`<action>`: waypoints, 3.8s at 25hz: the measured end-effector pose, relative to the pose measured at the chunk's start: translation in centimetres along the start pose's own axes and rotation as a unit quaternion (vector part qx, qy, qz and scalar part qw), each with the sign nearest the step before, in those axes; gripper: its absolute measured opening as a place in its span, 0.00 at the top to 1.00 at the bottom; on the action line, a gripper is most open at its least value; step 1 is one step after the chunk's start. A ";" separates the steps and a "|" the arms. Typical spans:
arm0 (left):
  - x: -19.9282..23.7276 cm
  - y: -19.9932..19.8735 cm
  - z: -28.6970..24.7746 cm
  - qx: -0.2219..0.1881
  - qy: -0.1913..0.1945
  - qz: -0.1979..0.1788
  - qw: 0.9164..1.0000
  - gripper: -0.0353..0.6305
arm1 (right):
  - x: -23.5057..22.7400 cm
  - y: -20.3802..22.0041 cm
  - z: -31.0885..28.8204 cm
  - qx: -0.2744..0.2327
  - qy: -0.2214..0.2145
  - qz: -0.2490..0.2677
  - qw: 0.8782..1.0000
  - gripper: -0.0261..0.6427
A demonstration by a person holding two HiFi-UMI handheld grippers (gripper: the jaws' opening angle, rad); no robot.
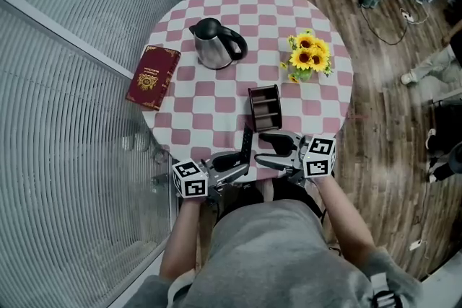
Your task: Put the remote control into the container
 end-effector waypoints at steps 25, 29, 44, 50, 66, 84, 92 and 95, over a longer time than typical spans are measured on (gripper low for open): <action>-4.2 2.6 1.6 0.050 0.146 0.014 0.988 0.68 | 3.5 -0.4 -1.1 -0.068 -0.032 -0.058 0.995 0.68; -3.1 3.2 1.5 0.043 0.109 0.015 0.993 0.62 | 3.0 -0.1 -0.9 -0.065 -0.006 -0.048 0.997 0.68; 0.4 2.9 2.3 0.009 -0.052 -0.058 0.997 0.94 | -1.0 1.7 0.6 -0.049 0.189 0.039 0.980 0.68; 1.7 1.5 2.7 -0.014 -0.141 -0.085 0.986 0.95 | -3.6 -0.7 3.1 -0.079 0.341 0.120 0.929 0.68; 2.2 3.1 4.0 0.014 -0.179 -0.079 0.980 0.95 | -8.1 -1.6 2.9 -0.036 0.527 0.282 0.801 0.68; 3.3 2.4 2.8 0.032 -0.183 -0.076 0.980 0.95 | -12.6 2.8 3.3 0.009 0.560 0.199 0.804 0.68; 3.1 2.7 2.2 0.040 -0.177 -0.076 0.981 0.95 | -13.0 2.5 3.1 0.019 0.564 0.198 0.802 0.68; 2.9 2.8 2.1 0.043 -0.174 -0.079 0.981 0.95 | -13.4 2.3 3.0 0.024 0.567 0.193 0.801 0.68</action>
Point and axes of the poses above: the fingertips, and each gripper's own axes: z backward along the fingers, x to its left, y out of its underside, the point moved 2 cm from there along z, backward along the fingers, and after that the axes turned 9 degrees about -y, right-handed, at the moved point
